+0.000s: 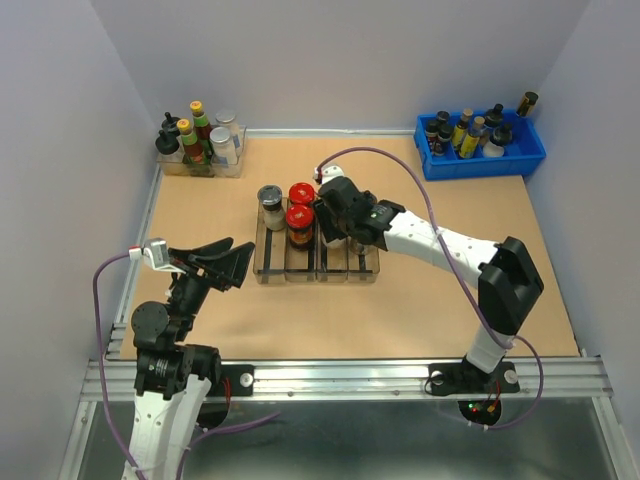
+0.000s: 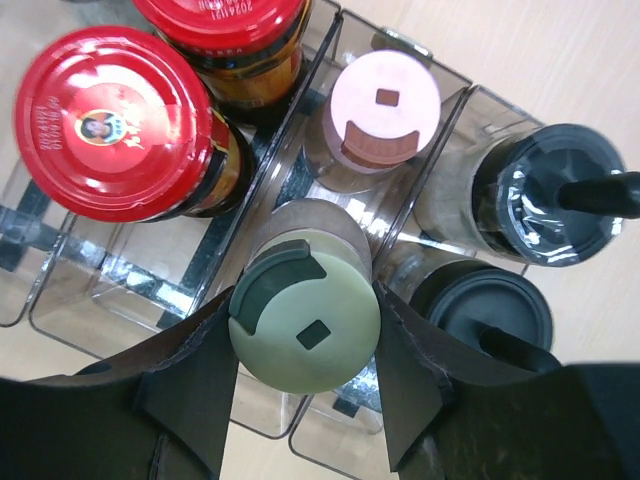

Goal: Organize the condiment bottles

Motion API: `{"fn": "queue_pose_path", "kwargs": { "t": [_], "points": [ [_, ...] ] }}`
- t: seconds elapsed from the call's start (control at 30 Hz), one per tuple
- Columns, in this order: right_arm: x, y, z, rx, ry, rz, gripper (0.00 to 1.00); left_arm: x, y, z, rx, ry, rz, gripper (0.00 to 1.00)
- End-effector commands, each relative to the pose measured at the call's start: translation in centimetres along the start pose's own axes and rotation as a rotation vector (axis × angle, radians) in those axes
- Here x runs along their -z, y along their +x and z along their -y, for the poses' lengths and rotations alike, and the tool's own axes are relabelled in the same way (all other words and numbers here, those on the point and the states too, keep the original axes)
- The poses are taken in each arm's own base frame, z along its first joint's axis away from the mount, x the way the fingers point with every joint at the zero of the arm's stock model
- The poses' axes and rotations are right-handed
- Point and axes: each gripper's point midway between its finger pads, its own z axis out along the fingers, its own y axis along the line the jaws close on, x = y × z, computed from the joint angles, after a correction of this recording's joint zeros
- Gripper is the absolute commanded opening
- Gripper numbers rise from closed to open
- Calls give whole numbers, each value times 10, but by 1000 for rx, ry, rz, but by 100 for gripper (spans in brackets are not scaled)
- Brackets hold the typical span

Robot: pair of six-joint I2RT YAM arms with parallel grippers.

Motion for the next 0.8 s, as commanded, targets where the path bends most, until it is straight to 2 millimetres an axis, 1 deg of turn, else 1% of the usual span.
{"fn": "queue_pose_path", "kwargs": {
  "t": [0.0, 0.03, 0.17, 0.23, 0.3, 0.33, 0.37, 0.43, 0.47, 0.53, 0.57, 0.7, 0.77],
  "points": [
    [-16, -3, -7, -23, 11, 8, 0, 3, -13, 14, -36, 45, 44, 99],
    [-19, -2, -10, -31, 7, 11, 1, 4, -15, 15, -42, 46, 50, 99],
    [-27, 3, -7, -52, 32, 21, 1, 3, -16, 13, -54, 31, 44, 99],
    [-29, 6, -6, -55, 41, 22, 5, 2, -16, 13, -55, 28, 41, 99],
    [-31, 8, -5, -52, 47, 19, 11, 0, -16, 12, -53, 22, 37, 99],
    [-31, 8, -5, -48, 47, 21, 20, 0, -16, 12, -54, 25, 40, 99],
    [-31, 9, -4, -49, 49, 21, 40, -1, -16, 12, -53, 25, 38, 99],
    [-32, 11, -3, -48, 56, 20, 57, -2, -16, 11, -52, 21, 35, 99],
    [-32, 11, -3, -47, 55, 18, 75, -3, -16, 11, -51, 22, 34, 99],
    [-31, 11, -4, -51, 50, 23, 89, -4, -16, 11, -51, 20, 32, 99],
    [-29, 10, -4, -51, 46, 25, 100, -4, -16, 11, -51, 20, 32, 99],
    [-20, 4, -5, -62, 23, 44, 100, -6, -17, 11, -51, 16, 33, 99],
    [-8, -6, -4, -70, 5, 71, 100, -7, -20, 12, -54, 17, 34, 99]
  ]
}}
